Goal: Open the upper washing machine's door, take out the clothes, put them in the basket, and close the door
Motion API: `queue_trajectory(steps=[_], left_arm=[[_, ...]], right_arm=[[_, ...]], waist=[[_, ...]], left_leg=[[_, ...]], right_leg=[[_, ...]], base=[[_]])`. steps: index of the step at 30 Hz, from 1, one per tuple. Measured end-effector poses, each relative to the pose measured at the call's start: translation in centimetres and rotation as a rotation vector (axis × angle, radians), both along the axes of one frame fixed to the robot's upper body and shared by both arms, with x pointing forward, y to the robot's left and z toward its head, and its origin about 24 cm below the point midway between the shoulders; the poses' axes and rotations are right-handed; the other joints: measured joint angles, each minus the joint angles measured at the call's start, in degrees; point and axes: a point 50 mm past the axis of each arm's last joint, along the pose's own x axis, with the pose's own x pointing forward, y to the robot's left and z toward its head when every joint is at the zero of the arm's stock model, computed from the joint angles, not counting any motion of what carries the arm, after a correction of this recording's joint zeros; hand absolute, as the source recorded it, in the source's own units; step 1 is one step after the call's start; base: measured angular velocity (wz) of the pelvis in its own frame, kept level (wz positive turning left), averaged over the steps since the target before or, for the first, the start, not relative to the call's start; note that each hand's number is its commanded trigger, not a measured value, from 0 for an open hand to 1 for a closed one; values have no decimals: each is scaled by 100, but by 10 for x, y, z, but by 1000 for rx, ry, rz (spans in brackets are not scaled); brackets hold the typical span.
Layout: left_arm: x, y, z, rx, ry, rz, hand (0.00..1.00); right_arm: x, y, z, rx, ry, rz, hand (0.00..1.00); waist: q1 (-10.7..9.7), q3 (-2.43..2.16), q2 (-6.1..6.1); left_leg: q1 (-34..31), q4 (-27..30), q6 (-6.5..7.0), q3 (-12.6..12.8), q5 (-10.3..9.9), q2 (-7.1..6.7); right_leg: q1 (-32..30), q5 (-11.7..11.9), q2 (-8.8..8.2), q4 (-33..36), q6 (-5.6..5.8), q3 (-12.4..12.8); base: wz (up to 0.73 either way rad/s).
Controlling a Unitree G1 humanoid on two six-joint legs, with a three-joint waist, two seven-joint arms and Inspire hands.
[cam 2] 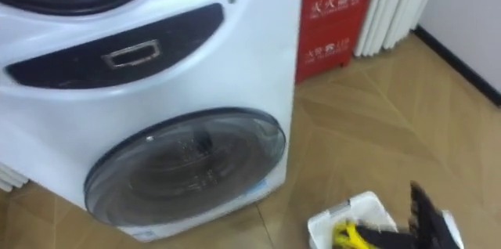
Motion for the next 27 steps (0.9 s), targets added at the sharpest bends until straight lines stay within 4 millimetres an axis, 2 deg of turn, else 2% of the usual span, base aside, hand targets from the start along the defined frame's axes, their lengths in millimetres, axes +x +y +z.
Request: queue_trajectory(steps=[2, 4, 6, 8, 9, 11, 14, 16, 19, 20, 23, 27], left_arm=[[-2, 2, 1, 5, -6, 25, 0], [-6, 2, 0, 16, 0, 40, 0], [-9, 4, 1, 27, -6, 64, 0], [-19, 6, 0, 40, 9, 112, 0], [-21, 6, 0, 44, 14, 113, 0], [-30, 8, -1, 57, 26, 144, 0], [-39, 13, 0, 69, 35, 210, 0], [-48, 15, 0, 78, 49, 238, 0], [-51, 17, 0, 104, 63, 230, 0], [-52, 16, -1, 110, 70, 217, 0], [-55, 11, -2, 130, 84, 169, 0], [-54, 11, -1, 142, 82, 128, 0]], right_arm=[[-17, -3, -14, 57, 61, -84, 0], [-31, -3, -26, 96, 110, -154, 0], [-45, 2, -38, 141, 165, -221, 0], [-67, 13, -55, 191, 252, -265, 0], [-73, 15, -59, 198, 281, -269, 0], [-98, 25, -72, 231, 388, -302, 0], [-120, 35, -82, 267, 473, -323, 0], [-126, 43, -86, 290, 500, -324, 0], [-128, 55, -90, 323, 534, -265, 0], [-124, 59, -91, 330, 533, -234, 0], [-118, 65, -91, 353, 524, -183, 0], [-108, 69, -90, 365, 502, -117, 0]], waist=[[143, -13, -91], [226, -26, -117], [288, -18, -154], [398, 1, -195], [426, 3, -204], [578, -1, -214], [745, 5, -207], [841, 29, -208], [931, 41, -236], [1036, 45, -239], [1163, 46, -251], [1201, 38, -238]], left_leg=[[129, -48, -8, -88, 5, 21], [235, -79, -13, -218, 8, 40], [365, -129, -16, -365, 9, 67], [544, -175, -24, -524, 14, 105], [599, -175, -24, -581, 14, 110], [729, -201, -24, -708, 14, 120], [808, -219, -23, -836, 13, 110], [877, -254, -23, -965, 13, 109], [936, -266, -23, -1099, 13, 100], [970, -280, -23, -1100, 13, 96], [997, -281, -18, -1099, 9, 84], [997, -347, 7, -1132, -11, 92]], right_leg=[[164, 18, -9, -96, -9, -108], [364, 31, -13, -238, -9, -222], [582, 32, -46, -372, -9, -342], [930, 47, -60, -584, -11, -514], [1012, 43, -63, -628, -11, -572], [1272, 46, -71, -809, -1, -725], [1450, 42, -120, -877, 22, -876], [1586, 45, -144, -955, 27, -976], [1702, 20, -193, -979, 49, -1077], [1734, 9, -186, -970, 57, -1081], [1786, -16, -196, -972, 73, -1091], [1785, -16, -193, -954, 74, -1165]], base=[[22], [31], [34], [39], [49], [40], [29], [27], [22], [14], [5], [7]])
